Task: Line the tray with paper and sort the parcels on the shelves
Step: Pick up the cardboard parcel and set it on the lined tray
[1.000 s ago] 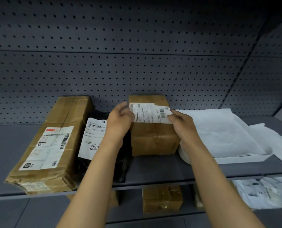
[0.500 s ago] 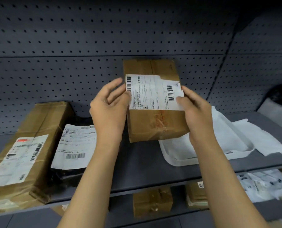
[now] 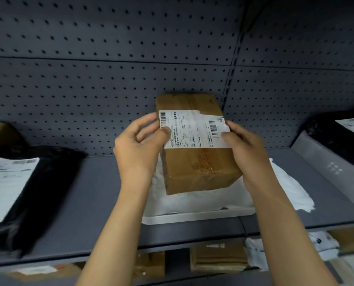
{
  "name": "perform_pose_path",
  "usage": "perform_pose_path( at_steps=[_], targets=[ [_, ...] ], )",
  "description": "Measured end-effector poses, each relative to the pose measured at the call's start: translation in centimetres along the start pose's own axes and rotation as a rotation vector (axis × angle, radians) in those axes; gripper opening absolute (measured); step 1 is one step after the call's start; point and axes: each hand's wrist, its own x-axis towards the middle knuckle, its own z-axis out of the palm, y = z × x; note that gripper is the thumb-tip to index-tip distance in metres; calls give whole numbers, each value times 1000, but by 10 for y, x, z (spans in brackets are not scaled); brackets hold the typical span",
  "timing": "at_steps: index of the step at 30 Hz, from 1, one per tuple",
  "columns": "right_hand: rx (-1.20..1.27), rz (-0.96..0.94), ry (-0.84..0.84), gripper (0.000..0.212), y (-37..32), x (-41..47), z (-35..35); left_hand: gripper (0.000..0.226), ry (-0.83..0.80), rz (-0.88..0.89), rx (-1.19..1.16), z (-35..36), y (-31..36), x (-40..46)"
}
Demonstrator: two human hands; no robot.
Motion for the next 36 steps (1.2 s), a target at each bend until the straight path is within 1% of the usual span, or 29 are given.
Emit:
perform_pose_path(
  at_steps=[4, 6, 9, 12, 15, 19, 22, 25, 27, 31, 36],
  targets=[
    [-24, 66, -54, 23, 21, 11, -13, 33, 25, -49, 84, 15, -19, -2],
    [-46, 82, -79, 26, 30, 13, -15, 32, 28, -80, 130, 15, -29, -2],
    [-74, 119, -92, 25, 45, 14, -15, 34, 12, -123, 206, 16, -46, -3],
    [-88, 130, -77, 23, 57, 15, -12, 39, 12, -159, 217, 16, -59, -5],
    [-132, 123, -83, 40, 61, 21, -12, 38, 35, -144, 234, 18, -62, -7],
    [-219, 120, -140, 44, 58, 26, -14, 34, 17, -75, 326, 20, -56, -9],
    [-292, 52, -95, 46, 49, 22, -16, 27, -9, -31, 394, 18, -47, -8],
    [-264, -115, -5, 40, 27, 15, -11, 18, 12, -22, 341, 10, -29, -4],
    [-196, -185, 2, 37, 10, 11, 2, 19, 0, -35, 309, 2, -15, 0],
    [-12, -232, -121, 37, -18, -5, 50, 20, 25, -24, 260, -30, 15, 7],
    [40, -271, -247, 41, -37, -28, 125, 23, 83, 25, 241, -91, 51, 10]
  ],
)
